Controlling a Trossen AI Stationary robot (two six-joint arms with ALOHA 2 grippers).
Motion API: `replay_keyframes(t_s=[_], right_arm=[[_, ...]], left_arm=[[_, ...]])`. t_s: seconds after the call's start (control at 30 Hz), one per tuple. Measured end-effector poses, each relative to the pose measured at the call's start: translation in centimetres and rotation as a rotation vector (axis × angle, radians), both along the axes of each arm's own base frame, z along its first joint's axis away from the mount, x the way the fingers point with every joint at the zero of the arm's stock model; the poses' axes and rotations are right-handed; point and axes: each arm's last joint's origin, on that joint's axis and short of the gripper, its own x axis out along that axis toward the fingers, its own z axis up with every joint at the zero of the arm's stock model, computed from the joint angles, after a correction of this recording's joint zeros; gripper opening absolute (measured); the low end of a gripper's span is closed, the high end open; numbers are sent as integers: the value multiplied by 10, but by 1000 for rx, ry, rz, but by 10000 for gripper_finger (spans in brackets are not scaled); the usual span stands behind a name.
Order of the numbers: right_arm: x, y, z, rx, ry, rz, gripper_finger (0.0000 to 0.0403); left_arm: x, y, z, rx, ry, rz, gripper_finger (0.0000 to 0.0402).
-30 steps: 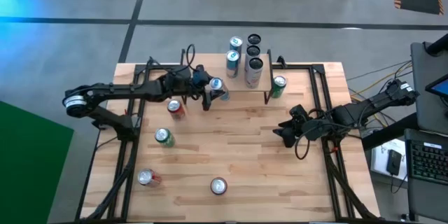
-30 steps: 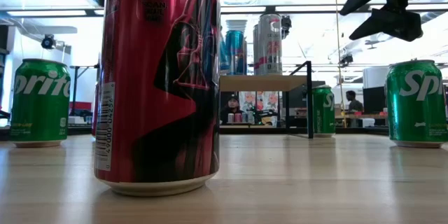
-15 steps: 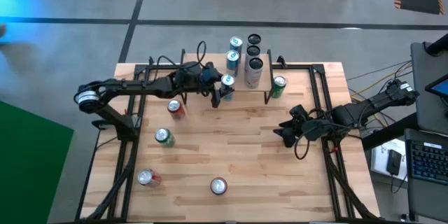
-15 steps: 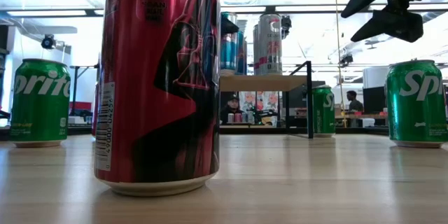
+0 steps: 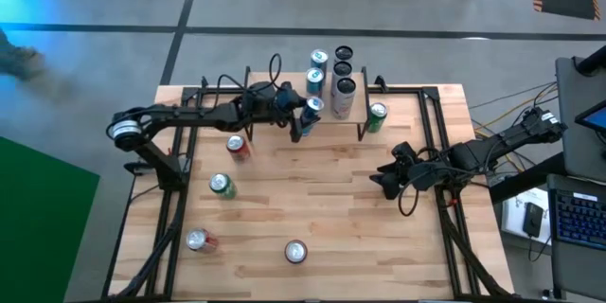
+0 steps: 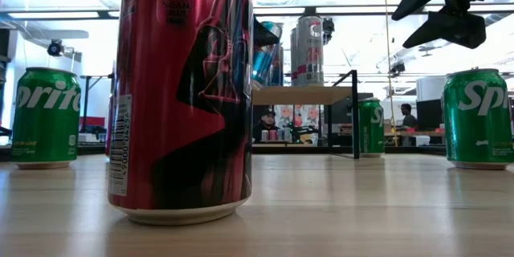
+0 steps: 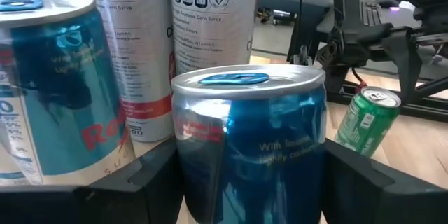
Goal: Place canned beverage on shelf
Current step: Put the blue soda can on the shelf aligned with the other blue soda can
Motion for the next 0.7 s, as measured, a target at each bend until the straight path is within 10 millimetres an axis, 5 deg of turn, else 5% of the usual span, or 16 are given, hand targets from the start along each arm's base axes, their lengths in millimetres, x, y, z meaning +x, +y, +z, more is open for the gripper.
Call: replay_keyframes(t_s=[0.4, 0.7], right_arm=[[0, 0, 0, 16, -3, -11, 230], [0, 0, 0, 12, -2, -8, 230]], left_arm=[[3, 4, 32, 78, -114, 41, 232], [-9, -1, 17, 168, -316, -12, 232]])
